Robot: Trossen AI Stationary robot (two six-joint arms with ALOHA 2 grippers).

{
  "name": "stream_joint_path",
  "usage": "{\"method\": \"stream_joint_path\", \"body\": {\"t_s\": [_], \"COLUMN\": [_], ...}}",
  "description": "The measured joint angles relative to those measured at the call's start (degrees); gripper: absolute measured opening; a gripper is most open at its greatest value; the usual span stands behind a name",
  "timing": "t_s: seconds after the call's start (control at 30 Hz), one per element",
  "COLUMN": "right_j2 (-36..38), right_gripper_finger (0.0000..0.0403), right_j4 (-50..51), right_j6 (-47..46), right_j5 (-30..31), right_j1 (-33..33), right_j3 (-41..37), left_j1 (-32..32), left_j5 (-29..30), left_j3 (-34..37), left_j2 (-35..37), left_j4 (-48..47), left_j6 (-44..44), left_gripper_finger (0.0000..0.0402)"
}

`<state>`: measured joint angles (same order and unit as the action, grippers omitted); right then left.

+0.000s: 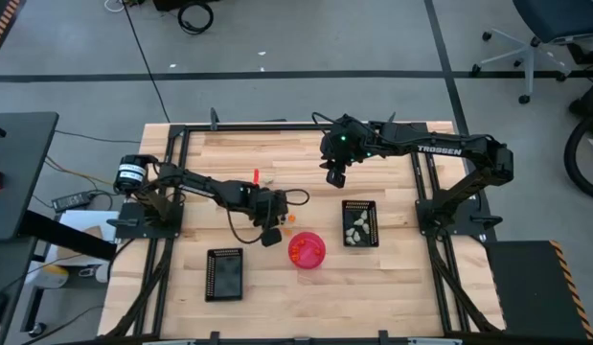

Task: Sort Halloween decoration
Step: Put the orange pumpkin toy into the pink bowl

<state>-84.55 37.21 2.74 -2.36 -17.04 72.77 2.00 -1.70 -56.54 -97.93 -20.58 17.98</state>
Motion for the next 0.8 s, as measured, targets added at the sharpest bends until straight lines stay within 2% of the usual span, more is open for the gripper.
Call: {"method": "stream_joint_path", "body": {"t_s": [0.17,0.33,0.53,0.8], "right_j2": [0.00,0.00,0.00,0.00], "right_gripper_finger": [0.0129,0.0129,0.0129,0.0129], "right_j4": [0.07,0.04,0.07,0.17], "right_j6": [0.00,-0.02,-0.08,-2.15], "right_j5": [-0.17,-0.69,-0.85,-1.78], "right_j1": [0.00,0.02,0.02,0.04], "right_j3": [0.00,0.00,0.00,0.00], "left_j1": [2.37,4.80,4.15,2.91], "left_j5": [-0.06,2.03,2.32,1.60], "left_j3": [-0.57,-0.76,-0.67,-0.70], "left_j2": [0.07,-0.61,-3.66,-7.22], "left_j4": [4.45,7.59,8.61,12.14], "left_j6": [-4.46,-9.59,-13.01,-18.46], "left_gripper_finger": [0.0045,0.0108,0.0175,0.0178]}}
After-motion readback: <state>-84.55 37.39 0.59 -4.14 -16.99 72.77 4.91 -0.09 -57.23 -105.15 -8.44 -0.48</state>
